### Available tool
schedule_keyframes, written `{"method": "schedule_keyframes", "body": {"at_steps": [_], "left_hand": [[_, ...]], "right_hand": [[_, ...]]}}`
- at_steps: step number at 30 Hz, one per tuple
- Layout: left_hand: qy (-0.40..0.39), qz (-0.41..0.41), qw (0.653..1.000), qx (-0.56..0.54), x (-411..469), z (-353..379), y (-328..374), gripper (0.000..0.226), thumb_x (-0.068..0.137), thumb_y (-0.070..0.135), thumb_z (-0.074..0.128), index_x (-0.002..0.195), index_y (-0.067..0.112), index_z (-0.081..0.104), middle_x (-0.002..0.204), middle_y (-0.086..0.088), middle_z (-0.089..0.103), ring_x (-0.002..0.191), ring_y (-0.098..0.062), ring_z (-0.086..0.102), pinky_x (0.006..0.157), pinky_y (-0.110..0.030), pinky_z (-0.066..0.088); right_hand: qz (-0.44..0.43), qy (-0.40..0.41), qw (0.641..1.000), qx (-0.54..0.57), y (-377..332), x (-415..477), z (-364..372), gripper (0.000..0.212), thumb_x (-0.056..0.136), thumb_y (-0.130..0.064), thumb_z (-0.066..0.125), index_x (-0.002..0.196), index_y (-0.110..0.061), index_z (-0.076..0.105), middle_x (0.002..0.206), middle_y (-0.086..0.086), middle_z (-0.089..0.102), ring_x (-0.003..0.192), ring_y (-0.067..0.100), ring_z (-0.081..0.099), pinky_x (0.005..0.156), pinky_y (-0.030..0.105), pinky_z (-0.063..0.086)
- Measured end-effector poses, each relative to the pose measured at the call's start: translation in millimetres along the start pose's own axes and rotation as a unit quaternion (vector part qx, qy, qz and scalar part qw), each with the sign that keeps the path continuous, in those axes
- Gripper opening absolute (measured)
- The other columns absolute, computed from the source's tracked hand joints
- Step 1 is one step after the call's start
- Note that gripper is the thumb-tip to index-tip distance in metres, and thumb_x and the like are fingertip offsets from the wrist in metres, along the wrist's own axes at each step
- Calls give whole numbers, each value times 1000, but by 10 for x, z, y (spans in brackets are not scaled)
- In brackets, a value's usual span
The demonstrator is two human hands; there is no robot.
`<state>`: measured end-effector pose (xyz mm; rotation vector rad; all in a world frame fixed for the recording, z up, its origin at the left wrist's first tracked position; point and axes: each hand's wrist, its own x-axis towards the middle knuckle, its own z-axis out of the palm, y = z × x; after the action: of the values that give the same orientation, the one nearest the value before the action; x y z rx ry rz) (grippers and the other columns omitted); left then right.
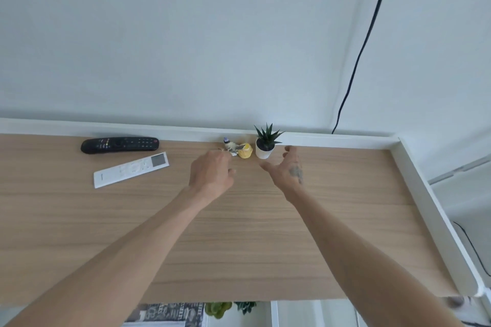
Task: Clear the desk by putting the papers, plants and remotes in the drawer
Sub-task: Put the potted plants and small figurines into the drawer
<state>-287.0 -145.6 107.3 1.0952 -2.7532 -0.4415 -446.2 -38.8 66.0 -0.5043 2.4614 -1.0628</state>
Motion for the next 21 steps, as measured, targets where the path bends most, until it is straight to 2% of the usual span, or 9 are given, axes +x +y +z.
{"method": "schedule_keyframes", "body": {"at_steps": [3, 7, 11, 17, 21], "left_hand": [[26, 22, 999, 0, 197, 108, 15, 20, 85, 31, 67, 99, 17, 67, 94, -1, 67, 92, -27, 63, 67, -35, 49], [57, 57, 997, 11, 422, 228, 41, 34, 80, 35, 72, 108, 16, 66, 102, -2, 64, 103, -26, 53, 80, -37, 45], [24, 73, 997, 33, 658, 332, 59, 51, 76, 41, 77, 118, 16, 62, 114, -4, 60, 112, -26, 49, 93, -37, 41], [-26, 76, 993, 90, 855, 491, 152, 44, 77, 40, 74, 112, 16, 60, 112, -7, 62, 110, -29, 50, 94, -37, 36], [-30, 94, 985, 138, 923, 547, 217, 39, 78, 34, 72, 110, 16, 60, 107, -6, 65, 107, -29, 51, 95, -37, 36]], "right_hand": [[7, -3, 999, 51, 62, 221, 196, 85, 63, -38, 85, 133, -17, 42, 136, -1, 51, 122, 20, 50, 85, 28, 37], [-29, 26, 996, 80, 82, 365, 399, 78, 62, -46, 84, 126, -21, 47, 125, -5, 55, 107, 11, 51, 85, 27, 39], [-34, 52, 992, 107, 71, 410, 496, 67, 62, -45, 82, 118, -24, 51, 115, -7, 57, 104, 15, 56, 84, 31, 45], [-59, 73, 989, 118, 105, 371, 375, 47, 71, -38, 78, 109, -24, 54, 106, -11, 59, 98, 15, 60, 80, 32, 48], [-47, 73, 988, 128, 195, 270, 165, 50, 71, -39, 77, 113, -26, 52, 111, -10, 63, 98, 11, 60, 83, 33, 50]]}}
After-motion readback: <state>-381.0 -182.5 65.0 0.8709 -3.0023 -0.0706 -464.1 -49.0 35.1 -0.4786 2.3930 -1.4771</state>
